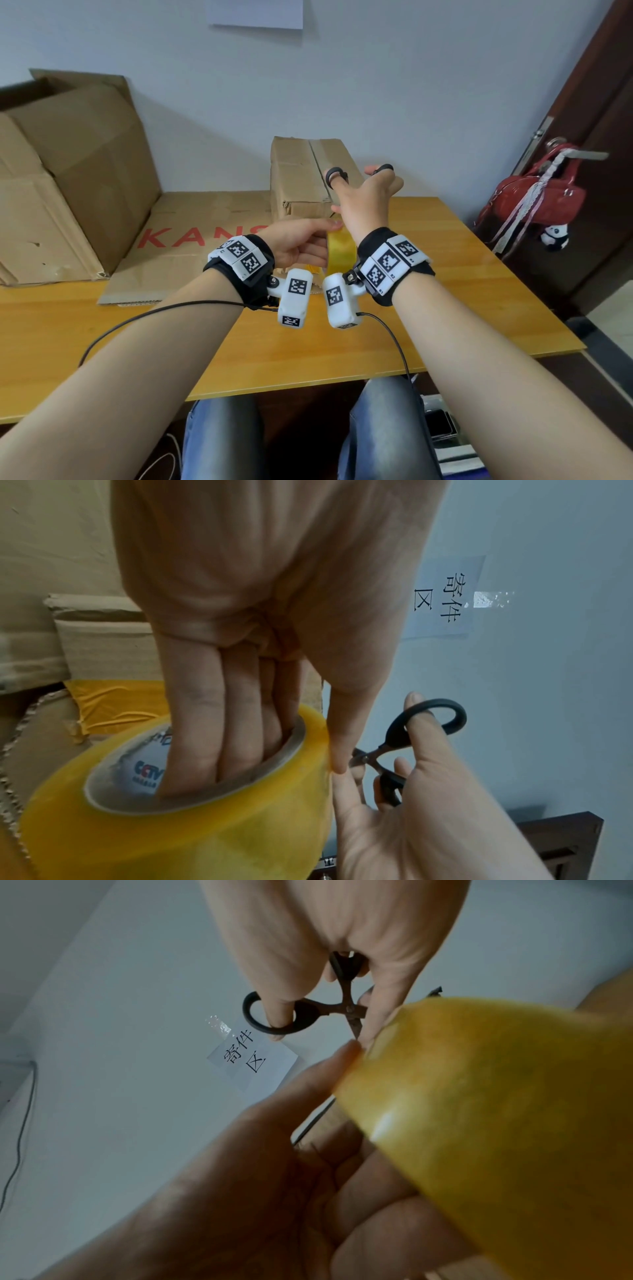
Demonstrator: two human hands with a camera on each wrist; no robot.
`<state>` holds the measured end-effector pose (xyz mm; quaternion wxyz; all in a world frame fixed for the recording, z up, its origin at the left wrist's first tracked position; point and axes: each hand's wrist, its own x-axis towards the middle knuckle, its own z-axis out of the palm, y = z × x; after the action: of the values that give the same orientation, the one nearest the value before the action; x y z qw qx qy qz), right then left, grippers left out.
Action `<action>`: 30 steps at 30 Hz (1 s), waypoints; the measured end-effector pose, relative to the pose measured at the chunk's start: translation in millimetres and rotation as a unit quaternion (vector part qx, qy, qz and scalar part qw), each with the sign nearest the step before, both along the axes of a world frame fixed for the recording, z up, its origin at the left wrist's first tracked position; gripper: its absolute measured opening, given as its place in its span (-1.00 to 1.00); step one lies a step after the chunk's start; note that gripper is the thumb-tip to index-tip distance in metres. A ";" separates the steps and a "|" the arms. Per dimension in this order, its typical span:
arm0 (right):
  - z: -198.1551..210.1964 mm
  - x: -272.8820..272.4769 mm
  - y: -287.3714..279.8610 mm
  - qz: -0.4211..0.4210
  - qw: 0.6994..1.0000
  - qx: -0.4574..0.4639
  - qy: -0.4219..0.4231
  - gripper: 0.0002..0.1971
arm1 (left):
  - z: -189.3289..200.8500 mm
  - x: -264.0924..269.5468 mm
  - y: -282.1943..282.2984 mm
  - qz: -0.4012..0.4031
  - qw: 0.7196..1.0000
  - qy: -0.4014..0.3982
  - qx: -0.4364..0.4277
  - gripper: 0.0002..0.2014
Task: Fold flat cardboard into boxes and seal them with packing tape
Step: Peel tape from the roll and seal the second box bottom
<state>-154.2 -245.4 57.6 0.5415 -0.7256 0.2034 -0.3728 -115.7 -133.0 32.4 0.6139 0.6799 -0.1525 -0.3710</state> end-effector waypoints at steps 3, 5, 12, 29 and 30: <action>-1.8 0.0 -6.7 -0.015 1.000 -0.016 0.004 -0.38 | 0.6 -0.5 0.6 -0.006 1.000 0.009 0.003 -0.80; -3.1 -1.0 -12.5 -0.029 0.999 -0.034 0.009 -0.36 | 0.4 -0.4 0.5 -0.005 1.000 0.009 0.007 -0.78; 2.4 -8.1 -25.1 -0.027 0.999 -0.006 -0.017 -0.43 | 1.3 1.6 1.0 0.003 1.000 0.009 0.010 -0.73; -0.3 2.6 2.4 0.014 0.999 0.025 -0.016 -0.44 | -1.0 -2.7 -3.3 0.016 1.000 0.009 0.014 -0.59; -1.3 3.7 2.2 0.014 1.000 0.022 -0.017 -0.43 | -1.2 -2.3 -2.9 0.020 1.000 0.011 0.012 -0.58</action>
<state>-150.5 -243.1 56.3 0.5659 -0.7097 0.1928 -0.3727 -118.0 -135.9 31.3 0.6145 0.6861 -0.1280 -0.3678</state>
